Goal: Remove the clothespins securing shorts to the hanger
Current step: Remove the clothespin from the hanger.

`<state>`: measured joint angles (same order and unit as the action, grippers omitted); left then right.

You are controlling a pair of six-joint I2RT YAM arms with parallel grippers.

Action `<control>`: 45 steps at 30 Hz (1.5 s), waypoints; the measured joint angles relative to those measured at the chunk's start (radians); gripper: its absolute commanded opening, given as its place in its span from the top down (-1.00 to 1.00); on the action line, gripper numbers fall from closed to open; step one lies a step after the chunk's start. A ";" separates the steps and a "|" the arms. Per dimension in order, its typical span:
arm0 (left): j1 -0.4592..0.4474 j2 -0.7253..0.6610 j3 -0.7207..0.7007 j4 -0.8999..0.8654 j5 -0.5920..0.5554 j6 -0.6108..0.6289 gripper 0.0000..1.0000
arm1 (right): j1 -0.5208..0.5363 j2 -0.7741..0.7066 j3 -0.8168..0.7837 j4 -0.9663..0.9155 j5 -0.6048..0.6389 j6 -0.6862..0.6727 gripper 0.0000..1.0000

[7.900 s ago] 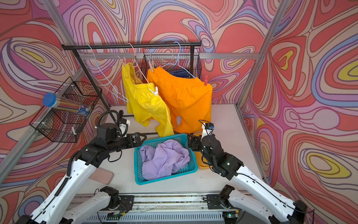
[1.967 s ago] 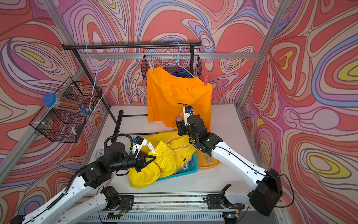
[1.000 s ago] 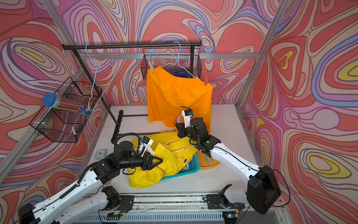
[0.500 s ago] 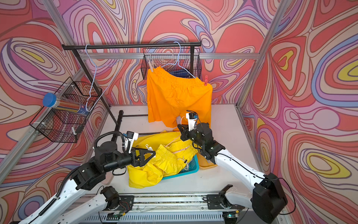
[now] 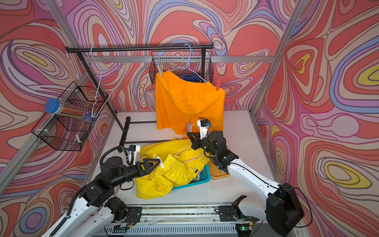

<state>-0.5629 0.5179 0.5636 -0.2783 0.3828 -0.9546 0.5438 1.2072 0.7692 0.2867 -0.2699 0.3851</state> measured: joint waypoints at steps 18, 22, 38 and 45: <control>0.000 0.098 -0.030 0.178 0.009 -0.085 -0.04 | 0.000 0.009 -0.009 0.022 -0.027 0.001 1.00; 0.000 0.107 -0.030 0.178 0.011 -0.078 0.26 | 0.000 0.022 -0.009 0.034 -0.035 0.002 1.00; 0.002 0.121 0.062 0.074 -0.047 0.014 0.85 | 0.000 0.052 0.003 0.042 -0.064 0.022 1.00; 0.004 0.092 0.221 -0.079 -0.165 0.116 0.83 | 0.019 0.082 0.060 0.015 -0.108 0.028 1.00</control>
<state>-0.5587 0.6098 0.7849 -0.3573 0.2180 -0.8383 0.5629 1.2896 0.8291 0.3019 -0.3782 0.4133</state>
